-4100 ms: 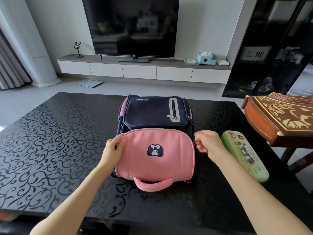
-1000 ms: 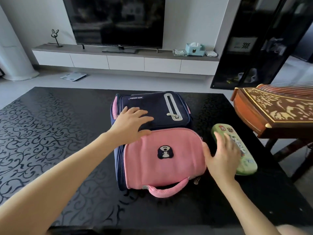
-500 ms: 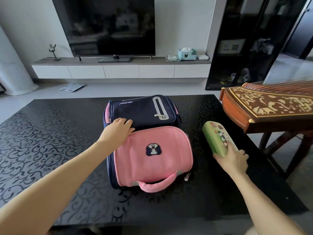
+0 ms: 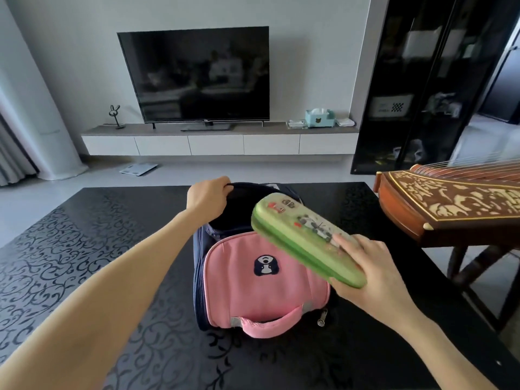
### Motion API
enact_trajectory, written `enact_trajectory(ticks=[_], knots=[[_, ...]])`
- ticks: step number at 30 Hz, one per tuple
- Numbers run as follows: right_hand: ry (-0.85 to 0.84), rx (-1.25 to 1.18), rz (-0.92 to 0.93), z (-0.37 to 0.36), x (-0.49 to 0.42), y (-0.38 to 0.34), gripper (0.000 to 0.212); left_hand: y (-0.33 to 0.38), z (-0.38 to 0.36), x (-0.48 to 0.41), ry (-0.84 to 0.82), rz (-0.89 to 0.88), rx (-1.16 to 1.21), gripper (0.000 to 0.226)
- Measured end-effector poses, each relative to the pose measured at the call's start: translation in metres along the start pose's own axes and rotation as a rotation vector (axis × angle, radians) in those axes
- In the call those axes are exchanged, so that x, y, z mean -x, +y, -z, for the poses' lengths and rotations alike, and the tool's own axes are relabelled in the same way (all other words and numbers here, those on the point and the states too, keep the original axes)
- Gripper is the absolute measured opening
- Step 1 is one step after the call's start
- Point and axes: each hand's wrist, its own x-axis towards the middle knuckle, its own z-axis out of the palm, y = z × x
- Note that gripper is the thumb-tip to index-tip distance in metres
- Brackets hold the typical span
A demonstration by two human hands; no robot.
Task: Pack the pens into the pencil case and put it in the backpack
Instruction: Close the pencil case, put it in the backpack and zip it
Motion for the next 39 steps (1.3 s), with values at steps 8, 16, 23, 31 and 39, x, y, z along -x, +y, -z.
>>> enact_trajectory(ticks=[8,16,23,31,39], knots=[[-0.084,-0.026,0.151,-0.05,-0.067,-0.027,0.056,-0.009,0.001,0.012,0.012,-0.04,0.138,0.025],[0.007,-0.564,-0.245,-0.068,-0.079,-0.019,0.062,-0.003,-0.004,0.011,-0.15,-0.297,-0.108,0.022],[0.116,-0.966,-0.581,-0.09,-0.068,-0.023,0.048,0.052,-0.024,-0.011,-0.286,-0.465,-0.031,0.024],[0.191,-0.866,-0.585,-0.103,-0.069,-0.024,0.058,0.092,-0.033,-0.024,-0.447,-0.423,-0.136,0.024],[0.119,-0.732,-0.548,-0.099,-0.098,-0.006,0.035,0.106,-0.028,-0.015,-0.293,-0.413,-0.068,0.024]])
